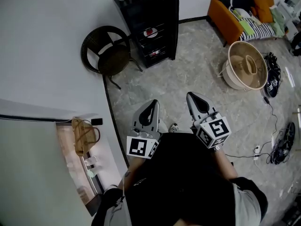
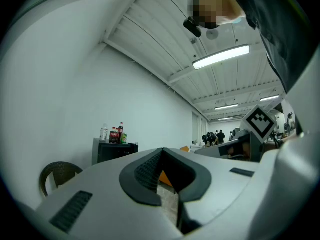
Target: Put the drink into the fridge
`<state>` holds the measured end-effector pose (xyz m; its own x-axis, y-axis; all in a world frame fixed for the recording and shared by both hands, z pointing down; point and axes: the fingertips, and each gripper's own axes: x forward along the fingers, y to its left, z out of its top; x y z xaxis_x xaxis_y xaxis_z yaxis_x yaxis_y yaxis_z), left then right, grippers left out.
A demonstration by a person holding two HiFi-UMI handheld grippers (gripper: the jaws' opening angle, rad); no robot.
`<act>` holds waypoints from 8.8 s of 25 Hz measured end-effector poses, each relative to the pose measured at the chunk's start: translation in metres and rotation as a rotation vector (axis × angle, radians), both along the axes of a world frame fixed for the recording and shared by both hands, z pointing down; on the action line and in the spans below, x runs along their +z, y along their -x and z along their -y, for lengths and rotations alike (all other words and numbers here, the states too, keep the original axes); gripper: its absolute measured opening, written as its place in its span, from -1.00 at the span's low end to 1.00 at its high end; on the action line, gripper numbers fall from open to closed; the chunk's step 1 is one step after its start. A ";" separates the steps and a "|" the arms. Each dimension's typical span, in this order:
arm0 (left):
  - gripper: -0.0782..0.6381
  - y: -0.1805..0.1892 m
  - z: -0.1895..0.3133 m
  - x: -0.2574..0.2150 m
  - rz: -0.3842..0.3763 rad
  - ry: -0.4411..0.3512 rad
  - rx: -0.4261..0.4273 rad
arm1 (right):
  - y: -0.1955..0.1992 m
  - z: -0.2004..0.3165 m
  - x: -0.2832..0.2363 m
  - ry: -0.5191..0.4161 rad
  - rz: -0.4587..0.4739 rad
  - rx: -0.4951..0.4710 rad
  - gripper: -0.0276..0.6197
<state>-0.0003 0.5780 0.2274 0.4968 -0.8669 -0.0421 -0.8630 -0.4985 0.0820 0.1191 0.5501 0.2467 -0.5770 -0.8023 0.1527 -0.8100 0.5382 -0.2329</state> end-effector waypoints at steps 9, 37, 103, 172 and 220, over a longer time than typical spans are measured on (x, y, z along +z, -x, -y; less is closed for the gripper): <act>-0.76 0.003 0.018 0.008 0.015 0.005 -0.024 | -0.001 0.019 0.010 0.027 0.034 -0.008 -0.87; -0.76 0.015 0.271 0.000 -0.050 -0.008 -0.032 | 0.012 0.244 0.011 0.069 -0.027 -0.001 -0.87; -0.75 0.083 0.665 0.001 0.059 0.026 -0.477 | 0.077 0.670 0.021 0.062 -0.019 -0.423 -0.87; 0.10 0.102 0.718 0.015 0.053 0.137 -0.368 | 0.101 0.677 0.049 0.133 -0.045 -0.439 -0.87; 0.10 -0.021 0.632 0.177 0.030 0.217 -0.013 | -0.009 0.601 0.166 0.116 -0.090 0.038 -0.87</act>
